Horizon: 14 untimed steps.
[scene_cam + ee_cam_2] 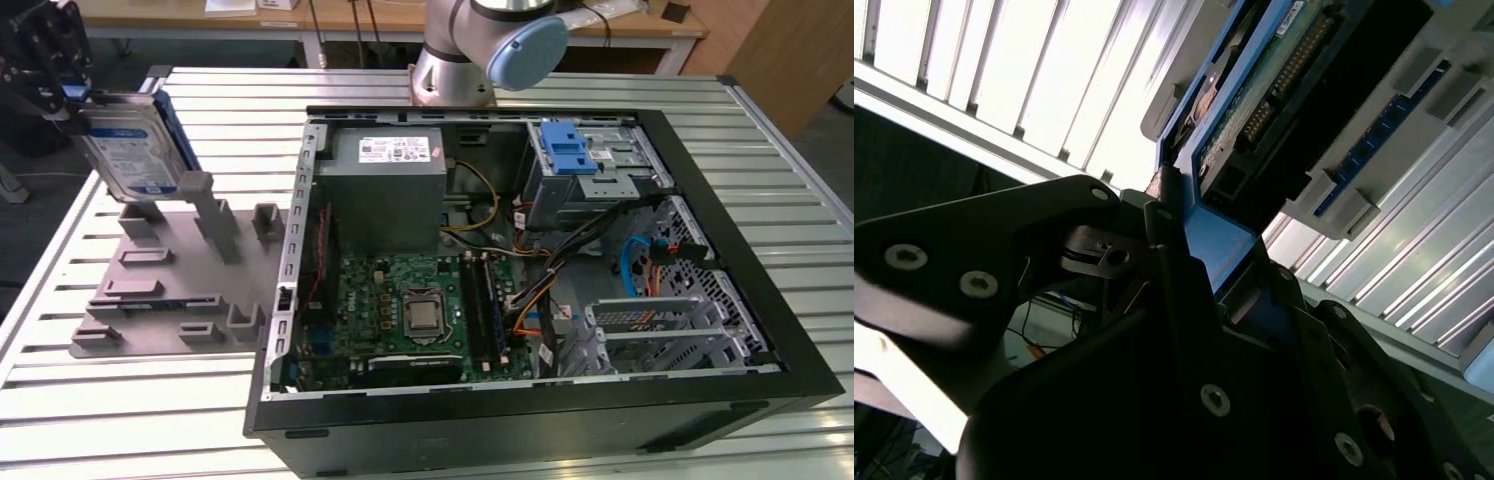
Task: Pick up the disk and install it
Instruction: 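Pick up the disk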
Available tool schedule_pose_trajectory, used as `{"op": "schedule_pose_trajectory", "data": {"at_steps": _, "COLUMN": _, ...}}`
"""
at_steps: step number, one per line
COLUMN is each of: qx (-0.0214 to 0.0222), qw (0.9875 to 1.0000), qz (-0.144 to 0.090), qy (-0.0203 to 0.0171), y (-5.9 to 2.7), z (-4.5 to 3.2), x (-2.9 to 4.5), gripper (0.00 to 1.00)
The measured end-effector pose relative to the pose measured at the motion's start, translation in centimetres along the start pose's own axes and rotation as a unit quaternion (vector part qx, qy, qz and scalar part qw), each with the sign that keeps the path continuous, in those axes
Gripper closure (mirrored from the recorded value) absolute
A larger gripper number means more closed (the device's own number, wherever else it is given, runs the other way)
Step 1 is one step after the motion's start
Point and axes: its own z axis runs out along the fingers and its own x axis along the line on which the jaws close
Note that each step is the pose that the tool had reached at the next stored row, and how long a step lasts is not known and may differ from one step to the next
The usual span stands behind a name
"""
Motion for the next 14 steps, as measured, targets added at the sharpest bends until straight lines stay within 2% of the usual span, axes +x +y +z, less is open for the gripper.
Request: {"op": "schedule_pose_trajectory", "data": {"at_steps": 14, "qx": 0.0, "qw": 1.0, "qz": 0.0, "qy": -0.0024, "y": 0.02, "z": -0.81, "x": -0.02, "gripper": 0.64}}
